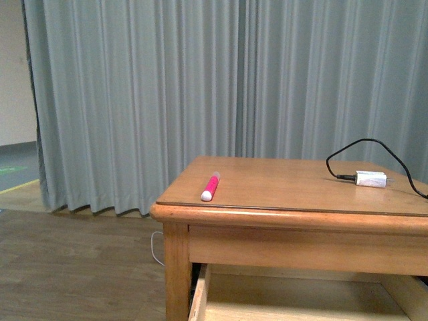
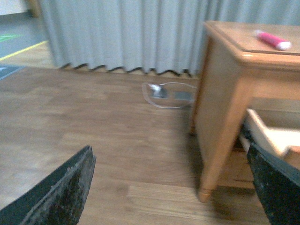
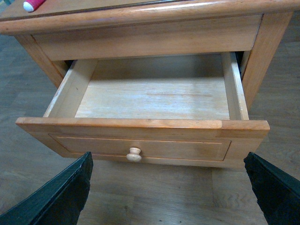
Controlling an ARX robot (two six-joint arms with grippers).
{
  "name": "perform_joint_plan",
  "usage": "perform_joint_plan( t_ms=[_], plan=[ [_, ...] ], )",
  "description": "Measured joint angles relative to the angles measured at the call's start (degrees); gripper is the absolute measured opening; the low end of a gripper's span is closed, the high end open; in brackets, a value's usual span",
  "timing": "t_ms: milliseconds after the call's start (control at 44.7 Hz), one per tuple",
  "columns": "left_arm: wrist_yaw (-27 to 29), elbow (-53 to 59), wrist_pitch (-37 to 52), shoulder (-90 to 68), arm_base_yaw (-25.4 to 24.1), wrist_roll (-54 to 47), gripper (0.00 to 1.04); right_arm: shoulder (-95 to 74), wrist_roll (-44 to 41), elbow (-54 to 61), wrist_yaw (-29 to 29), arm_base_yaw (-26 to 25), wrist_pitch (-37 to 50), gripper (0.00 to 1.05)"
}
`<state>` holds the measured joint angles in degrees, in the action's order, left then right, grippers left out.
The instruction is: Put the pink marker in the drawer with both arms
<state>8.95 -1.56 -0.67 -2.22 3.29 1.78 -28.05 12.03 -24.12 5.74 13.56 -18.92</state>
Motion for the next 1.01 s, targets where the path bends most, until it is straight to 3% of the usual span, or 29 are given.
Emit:
perform_joint_plan(
  t_ms=[67,134,380,515,716,1007],
  plan=[
    [13.3,-1.1,3.4,-8.4,8.0,1.0,0.99,0.1,0.0,0.0,0.0,0.0,0.0,0.96],
    [16.9,-4.7,7.1,-17.8,13.9,1.4,0.99,0.0,0.0,0.0,0.0,0.0,0.0,0.96],
    [8.1,-21.5,21.7,-47.3,13.3,-2.1,0.99,0.0,0.0,0.0,0.0,0.0,0.0,0.96],
    [3.0,-31.1,24.3,-60.3,14.4,-4.3,0.99,0.0,0.0,0.0,0.0,0.0,0.0,0.96],
    [1.1,-45.0,23.1,-75.3,16.6,-6.2,0.99,0.0,0.0,0.0,0.0,0.0,0.0,0.96],
    [0.8,-69.0,13.2,-95.7,18.6,-4.0,0.99,0.0,0.0,0.0,0.0,0.0,0.0,0.96]
  ],
)
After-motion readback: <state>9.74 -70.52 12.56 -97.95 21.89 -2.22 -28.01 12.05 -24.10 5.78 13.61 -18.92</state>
